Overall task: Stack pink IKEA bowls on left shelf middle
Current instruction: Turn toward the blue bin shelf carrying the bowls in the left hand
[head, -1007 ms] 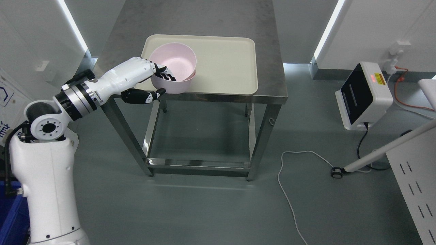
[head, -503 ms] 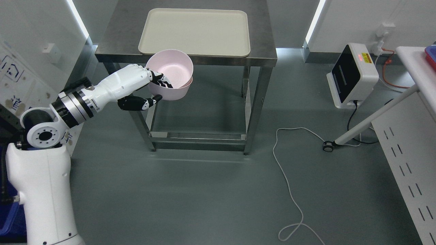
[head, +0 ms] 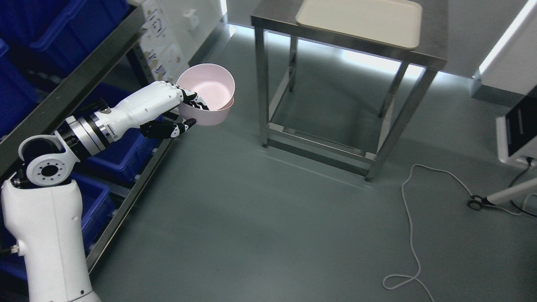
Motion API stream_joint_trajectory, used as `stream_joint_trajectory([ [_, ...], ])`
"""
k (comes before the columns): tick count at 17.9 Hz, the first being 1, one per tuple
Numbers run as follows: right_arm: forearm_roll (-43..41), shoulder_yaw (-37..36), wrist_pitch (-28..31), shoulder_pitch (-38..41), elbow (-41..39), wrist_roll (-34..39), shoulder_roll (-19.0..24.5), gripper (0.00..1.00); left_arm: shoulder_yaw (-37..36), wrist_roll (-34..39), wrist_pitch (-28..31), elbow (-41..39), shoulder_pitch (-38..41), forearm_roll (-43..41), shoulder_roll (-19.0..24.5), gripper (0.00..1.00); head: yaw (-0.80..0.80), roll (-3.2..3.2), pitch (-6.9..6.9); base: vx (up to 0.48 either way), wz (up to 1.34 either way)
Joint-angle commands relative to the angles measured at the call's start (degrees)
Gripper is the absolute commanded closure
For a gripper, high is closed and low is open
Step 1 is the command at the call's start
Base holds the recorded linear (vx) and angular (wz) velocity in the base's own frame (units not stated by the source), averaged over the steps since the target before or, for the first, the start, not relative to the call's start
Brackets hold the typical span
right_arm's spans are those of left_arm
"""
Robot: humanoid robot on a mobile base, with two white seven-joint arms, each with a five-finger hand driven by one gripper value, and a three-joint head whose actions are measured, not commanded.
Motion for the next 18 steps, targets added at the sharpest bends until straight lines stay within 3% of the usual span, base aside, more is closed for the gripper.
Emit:
stream_joint_trajectory([
  [1,0.00,-0.62,-0.14,1.65,-1.93,0.03,-1.00,0.00,0.86,-0.35,0.13,-0.57,0.64,0.97,1.14,0.88,0.00,0.00,0.00,-0.296,0.85],
  [6,0.00,-0.62,-0.05,1.65,-1.93,0.03,-1.00,0.00,-0.19,-0.52,-1.18,-2.67,1.96,1.67,0.09,0.88,0.00,0.00,0.00,-0.234,1.02],
  [9,0.00,-0.62,-0.05,1.65,-1.93,0.03,-1.00,0.00,-12.63,-0.61,-1.63,-6.96,4.16,5.88,-5.25,0.88,0.00,0.00,0.00,-0.152,1.24],
  [11,0.00,-0.62,-0.14,1.65,-1.93,0.03,-1.00,0.00,-17.31,-0.53,-2.68,-7.07,3.29,5.89,-6.38,0.88,0.00,0.00,0.00,-0.096,1.17],
  [14,0.00,-0.62,-0.05,1.65,-1.93,0.03,-1.00,0.00,-20.67,-0.26,-1.55,-6.98,-2.14,5.63,-6.38,0.88,0.00,0.00,0.00,-0.059,1.07],
  [18,0.00,-0.62,-0.05,1.65,-1.93,0.03,-1.00,0.00,-19.89,-0.26,7.93,-6.81,-15.13,5.54,-6.38,0.88,0.00,0.00,0.00,-0.008,0.77],
])
